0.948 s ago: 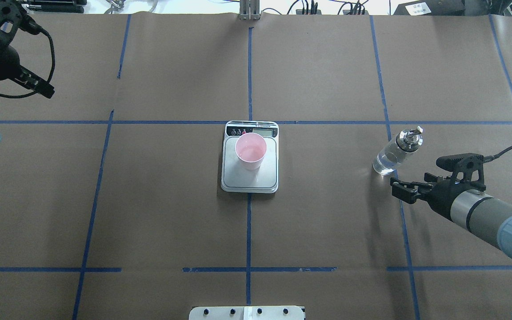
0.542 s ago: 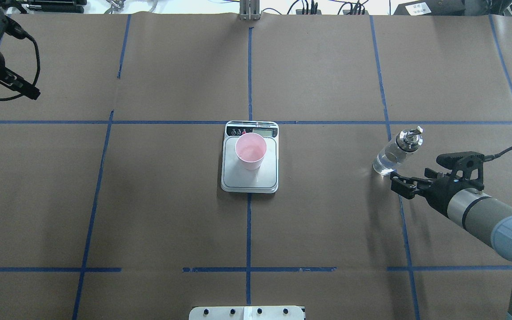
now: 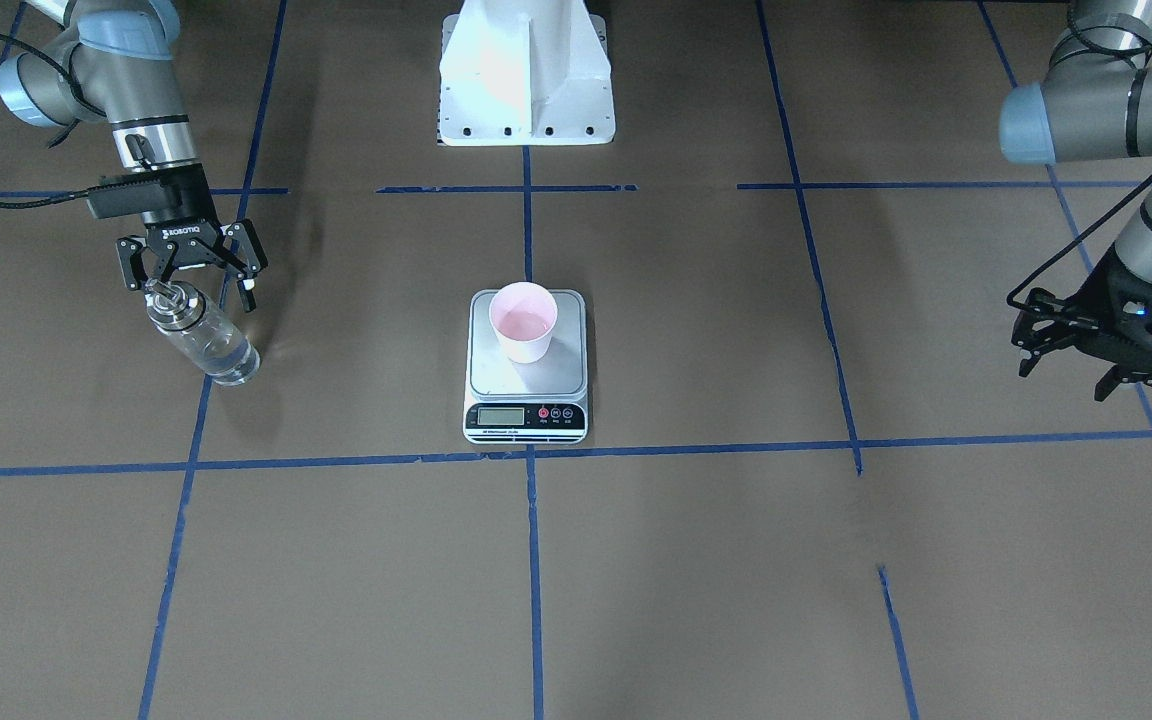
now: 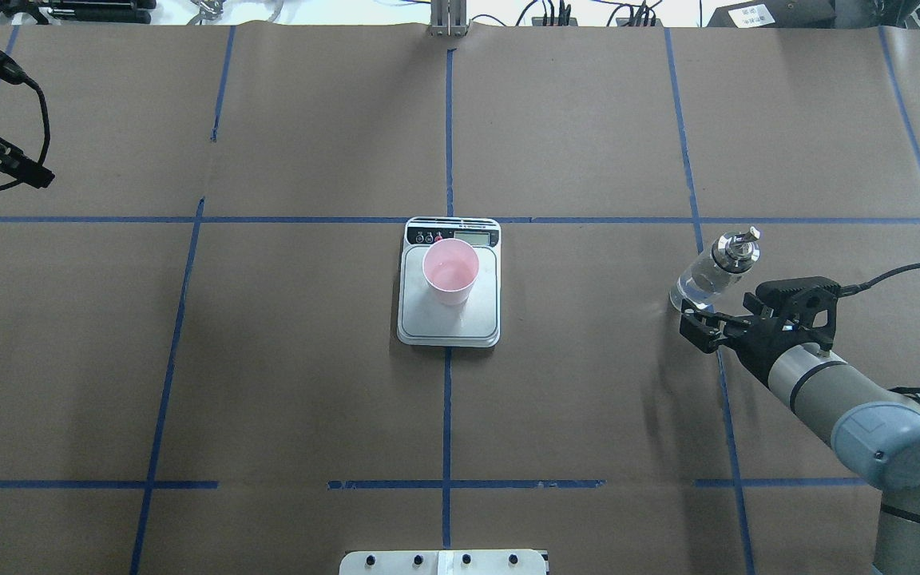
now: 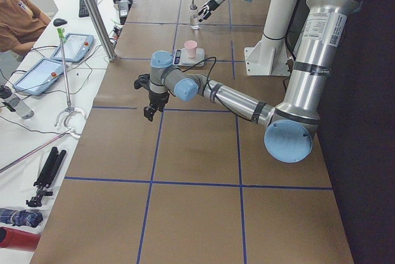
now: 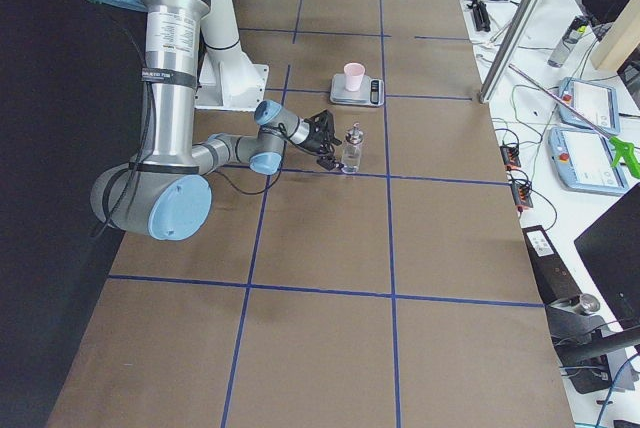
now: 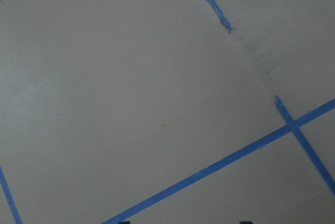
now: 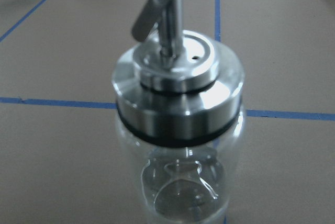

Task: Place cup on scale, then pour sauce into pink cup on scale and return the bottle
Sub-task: 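Close the right gripper around the glass sauce dispenser, then lift the glass dispenser upward with the right gripper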

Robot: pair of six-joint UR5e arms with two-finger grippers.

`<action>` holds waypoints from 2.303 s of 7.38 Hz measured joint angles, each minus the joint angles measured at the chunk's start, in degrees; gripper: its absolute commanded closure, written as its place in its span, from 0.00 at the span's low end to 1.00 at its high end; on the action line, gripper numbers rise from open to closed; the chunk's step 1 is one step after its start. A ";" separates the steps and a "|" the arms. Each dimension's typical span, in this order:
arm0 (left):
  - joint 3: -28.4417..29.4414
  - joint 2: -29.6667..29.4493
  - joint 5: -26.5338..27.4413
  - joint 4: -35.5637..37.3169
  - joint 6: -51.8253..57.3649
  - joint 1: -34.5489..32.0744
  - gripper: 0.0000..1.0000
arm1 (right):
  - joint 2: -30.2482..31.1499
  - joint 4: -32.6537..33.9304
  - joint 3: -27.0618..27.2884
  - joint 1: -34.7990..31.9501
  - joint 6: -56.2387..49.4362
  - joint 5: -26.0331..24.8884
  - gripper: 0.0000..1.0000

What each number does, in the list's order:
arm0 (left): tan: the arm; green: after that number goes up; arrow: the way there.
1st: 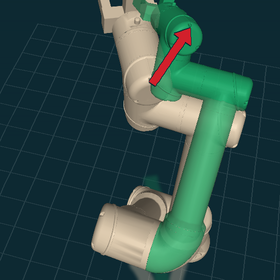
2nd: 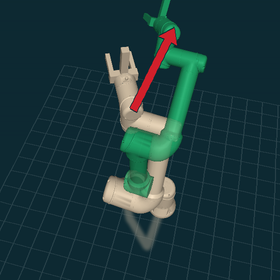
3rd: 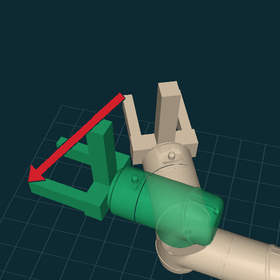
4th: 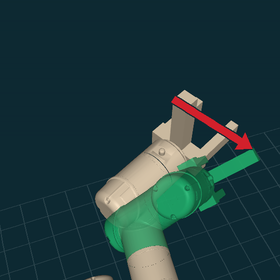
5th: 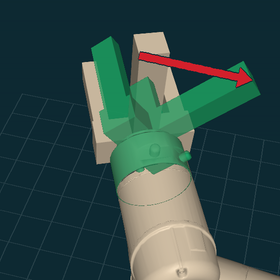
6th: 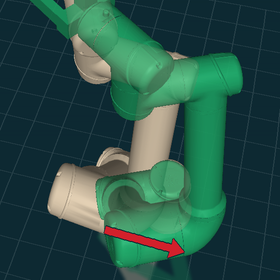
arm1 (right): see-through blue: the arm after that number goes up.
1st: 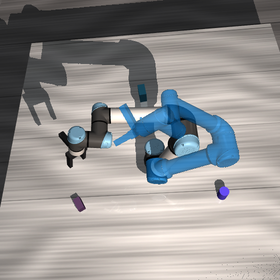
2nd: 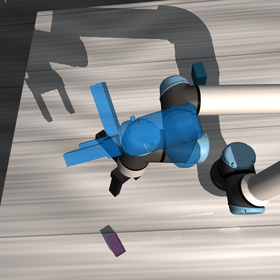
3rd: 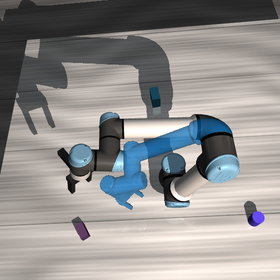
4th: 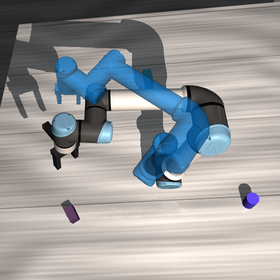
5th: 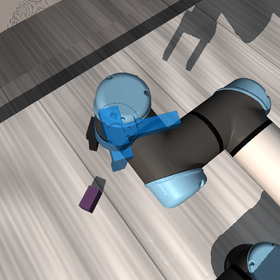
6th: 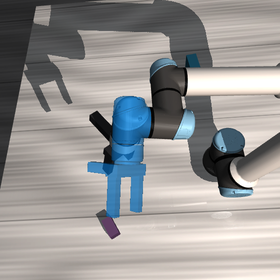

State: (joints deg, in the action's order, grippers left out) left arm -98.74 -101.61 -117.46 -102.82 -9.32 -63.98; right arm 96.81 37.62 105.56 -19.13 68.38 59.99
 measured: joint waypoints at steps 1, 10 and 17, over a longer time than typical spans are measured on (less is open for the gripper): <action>0.00 0.01 0.01 -0.01 0.00 0.00 0.22 | -0.98 0.00 -1.22 0.22 0.00 -0.81 0.00; -0.96 0.01 0.09 0.22 -0.14 -0.08 0.21 | -3.92 -0.17 -5.20 0.38 -1.06 -5.27 0.00; -0.51 -0.06 0.26 0.25 0.00 -0.09 0.21 | -5.71 -0.93 -6.85 0.20 -0.88 -9.41 0.00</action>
State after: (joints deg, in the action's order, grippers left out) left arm -99.25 -101.68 -117.19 -102.57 -9.32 -64.07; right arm 91.10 36.69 98.70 -18.92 67.51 50.58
